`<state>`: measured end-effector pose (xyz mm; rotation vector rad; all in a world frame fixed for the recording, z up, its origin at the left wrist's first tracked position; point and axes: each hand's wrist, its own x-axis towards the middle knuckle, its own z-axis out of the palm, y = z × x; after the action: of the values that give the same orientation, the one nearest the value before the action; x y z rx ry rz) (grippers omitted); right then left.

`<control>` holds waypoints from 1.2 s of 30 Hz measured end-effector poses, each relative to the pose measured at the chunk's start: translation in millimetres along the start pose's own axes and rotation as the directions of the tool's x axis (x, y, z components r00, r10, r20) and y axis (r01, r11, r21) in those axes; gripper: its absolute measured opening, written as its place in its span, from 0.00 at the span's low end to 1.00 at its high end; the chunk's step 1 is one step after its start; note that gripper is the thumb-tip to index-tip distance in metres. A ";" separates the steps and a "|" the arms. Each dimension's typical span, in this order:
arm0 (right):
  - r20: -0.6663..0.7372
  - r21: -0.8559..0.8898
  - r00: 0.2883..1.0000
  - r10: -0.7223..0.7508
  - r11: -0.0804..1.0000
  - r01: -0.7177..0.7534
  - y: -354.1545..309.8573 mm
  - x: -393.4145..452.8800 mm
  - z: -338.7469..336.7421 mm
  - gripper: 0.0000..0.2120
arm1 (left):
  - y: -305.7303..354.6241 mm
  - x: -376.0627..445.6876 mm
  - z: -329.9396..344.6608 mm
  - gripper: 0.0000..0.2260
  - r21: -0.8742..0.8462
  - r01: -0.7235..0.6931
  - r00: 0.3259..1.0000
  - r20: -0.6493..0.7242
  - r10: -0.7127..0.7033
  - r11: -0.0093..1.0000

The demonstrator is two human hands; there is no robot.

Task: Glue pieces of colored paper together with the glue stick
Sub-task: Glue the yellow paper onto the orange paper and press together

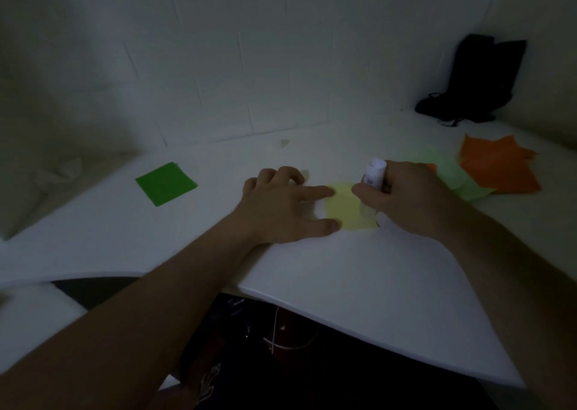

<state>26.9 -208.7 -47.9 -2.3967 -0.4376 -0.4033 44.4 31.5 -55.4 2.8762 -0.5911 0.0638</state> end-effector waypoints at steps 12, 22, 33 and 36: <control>-0.219 -0.134 0.969 -0.109 0.988 0.081 -4.1 -0.1 -5.4 0.19 | -1.5 0.7 0.7 0.35 0.028 -0.024 1.000 0.003 0.024 0.999; -0.038 0.116 0.999 0.024 0.993 -0.019 -17.9 4.1 16.6 0.16 | -5.7 0.4 6.1 0.37 0.014 -0.059 0.994 -0.088 0.060 0.998; 0.040 0.063 0.999 0.008 0.998 -0.011 -30.8 0.2 19.5 0.14 | -6.1 -0.2 4.3 0.35 -0.071 -0.076 0.993 -0.098 0.069 0.995; 0.023 0.066 0.999 -0.030 0.997 0.028 -30.8 1.9 23.7 0.16 | -5.9 0.5 2.6 0.36 -0.079 -0.055 0.997 -0.063 0.050 0.995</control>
<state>20.1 -170.4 -47.7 -2.3357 -0.4896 -0.3680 47.1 36.1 -59.1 2.7702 -0.6426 0.1314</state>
